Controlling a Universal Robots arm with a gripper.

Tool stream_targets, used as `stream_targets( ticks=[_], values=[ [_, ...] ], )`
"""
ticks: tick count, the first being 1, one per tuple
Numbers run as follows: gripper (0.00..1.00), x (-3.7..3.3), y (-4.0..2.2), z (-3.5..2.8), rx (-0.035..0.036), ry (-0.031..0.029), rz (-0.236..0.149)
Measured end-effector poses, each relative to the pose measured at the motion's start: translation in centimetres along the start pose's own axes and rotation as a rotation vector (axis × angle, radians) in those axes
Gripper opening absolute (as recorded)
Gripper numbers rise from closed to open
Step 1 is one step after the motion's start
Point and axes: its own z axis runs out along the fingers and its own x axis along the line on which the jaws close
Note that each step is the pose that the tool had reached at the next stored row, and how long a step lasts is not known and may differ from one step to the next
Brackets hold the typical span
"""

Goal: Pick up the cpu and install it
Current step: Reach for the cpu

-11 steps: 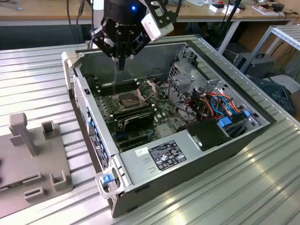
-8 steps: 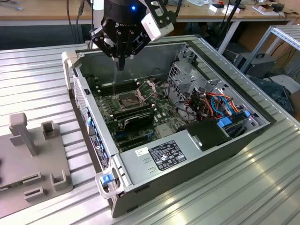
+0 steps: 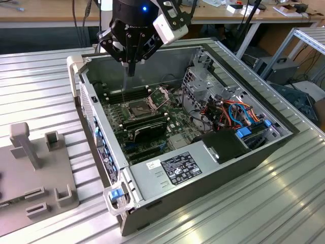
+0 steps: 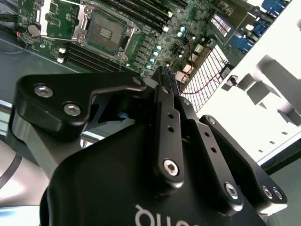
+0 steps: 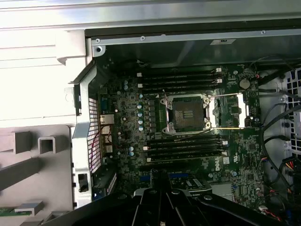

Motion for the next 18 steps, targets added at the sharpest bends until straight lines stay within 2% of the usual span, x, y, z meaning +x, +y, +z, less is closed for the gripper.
stream_targets(
  ticks=[18],
  values=[
    [0.11,0.2,-0.02,0.0,0.0,0.0,0.0]
  ],
)
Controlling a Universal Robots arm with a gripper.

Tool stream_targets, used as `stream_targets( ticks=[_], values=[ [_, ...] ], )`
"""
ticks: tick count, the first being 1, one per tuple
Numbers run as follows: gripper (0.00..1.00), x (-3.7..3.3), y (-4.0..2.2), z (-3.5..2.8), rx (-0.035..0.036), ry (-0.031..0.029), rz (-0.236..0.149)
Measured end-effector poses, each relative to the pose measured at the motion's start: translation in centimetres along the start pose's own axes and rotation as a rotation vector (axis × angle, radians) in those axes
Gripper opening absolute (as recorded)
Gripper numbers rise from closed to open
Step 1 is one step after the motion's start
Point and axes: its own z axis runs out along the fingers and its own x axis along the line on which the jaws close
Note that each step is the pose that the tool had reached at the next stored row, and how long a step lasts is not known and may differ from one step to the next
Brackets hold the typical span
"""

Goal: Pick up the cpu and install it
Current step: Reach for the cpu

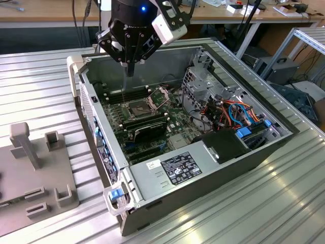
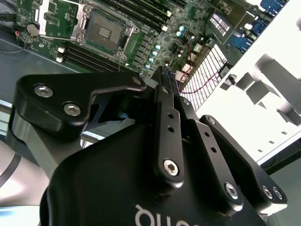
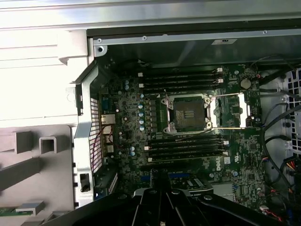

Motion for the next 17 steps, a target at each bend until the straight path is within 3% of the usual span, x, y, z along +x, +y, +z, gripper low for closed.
stream_targets(
  ticks=[17],
  values=[
    [0.11,1.09,-0.08,-0.03,0.0,0.0,0.0]
  ],
)
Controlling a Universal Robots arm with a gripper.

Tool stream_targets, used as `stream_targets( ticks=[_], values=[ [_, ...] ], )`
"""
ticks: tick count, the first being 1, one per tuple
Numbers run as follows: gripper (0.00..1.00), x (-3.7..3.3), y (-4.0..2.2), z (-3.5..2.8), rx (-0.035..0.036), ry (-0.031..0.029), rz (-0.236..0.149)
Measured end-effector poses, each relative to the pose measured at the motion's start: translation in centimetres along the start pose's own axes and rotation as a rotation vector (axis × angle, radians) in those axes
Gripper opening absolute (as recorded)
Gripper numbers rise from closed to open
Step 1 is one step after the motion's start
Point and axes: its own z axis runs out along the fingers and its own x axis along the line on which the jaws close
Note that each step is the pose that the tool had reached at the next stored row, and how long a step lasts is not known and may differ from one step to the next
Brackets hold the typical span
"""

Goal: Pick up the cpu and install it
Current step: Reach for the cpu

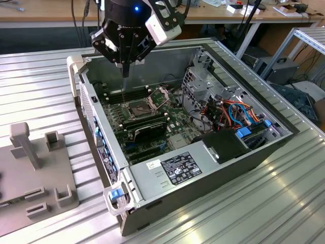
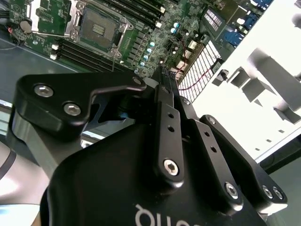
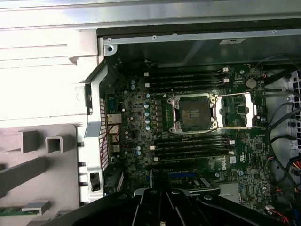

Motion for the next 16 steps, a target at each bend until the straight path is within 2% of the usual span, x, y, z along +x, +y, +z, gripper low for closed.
stream_targets(
  ticks=[7,16],
  values=[
    [0.11,0.36,-0.02,-0.01,0.0,0.0,0.0],
    [0.11,0.5,-0.04,-0.01,0.0,0.0,0.0]
  ],
)
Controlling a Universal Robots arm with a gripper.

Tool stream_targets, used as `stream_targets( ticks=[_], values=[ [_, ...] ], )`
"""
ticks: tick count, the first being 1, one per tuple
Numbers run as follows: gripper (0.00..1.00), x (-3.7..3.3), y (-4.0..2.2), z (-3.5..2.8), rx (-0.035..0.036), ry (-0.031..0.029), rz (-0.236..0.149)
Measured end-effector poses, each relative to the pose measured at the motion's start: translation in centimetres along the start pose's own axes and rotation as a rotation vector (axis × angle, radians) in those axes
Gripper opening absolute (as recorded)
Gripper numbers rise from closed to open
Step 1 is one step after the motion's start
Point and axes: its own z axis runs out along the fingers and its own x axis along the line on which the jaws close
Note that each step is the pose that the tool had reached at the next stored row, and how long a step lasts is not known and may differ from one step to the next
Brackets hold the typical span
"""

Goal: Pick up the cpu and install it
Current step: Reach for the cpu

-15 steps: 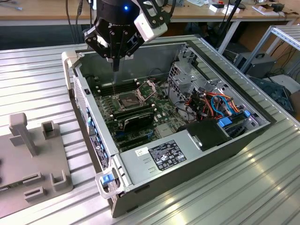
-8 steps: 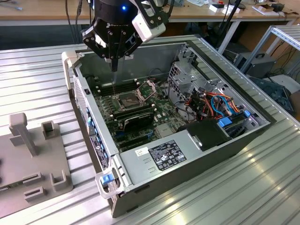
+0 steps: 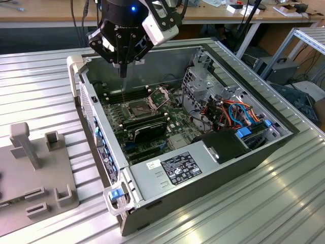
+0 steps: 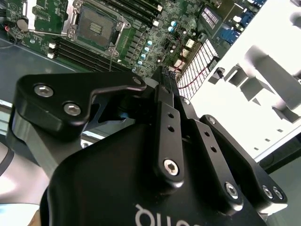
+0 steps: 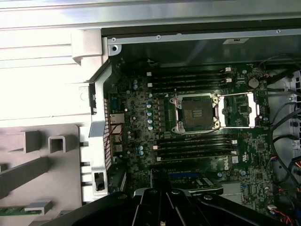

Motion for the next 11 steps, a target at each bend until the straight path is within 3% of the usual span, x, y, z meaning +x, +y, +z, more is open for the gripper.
stream_targets(
  ticks=[11],
  values=[
    [0.11,0.27,-0.02,-0.01,0.0,0.0,0.0]
  ],
)
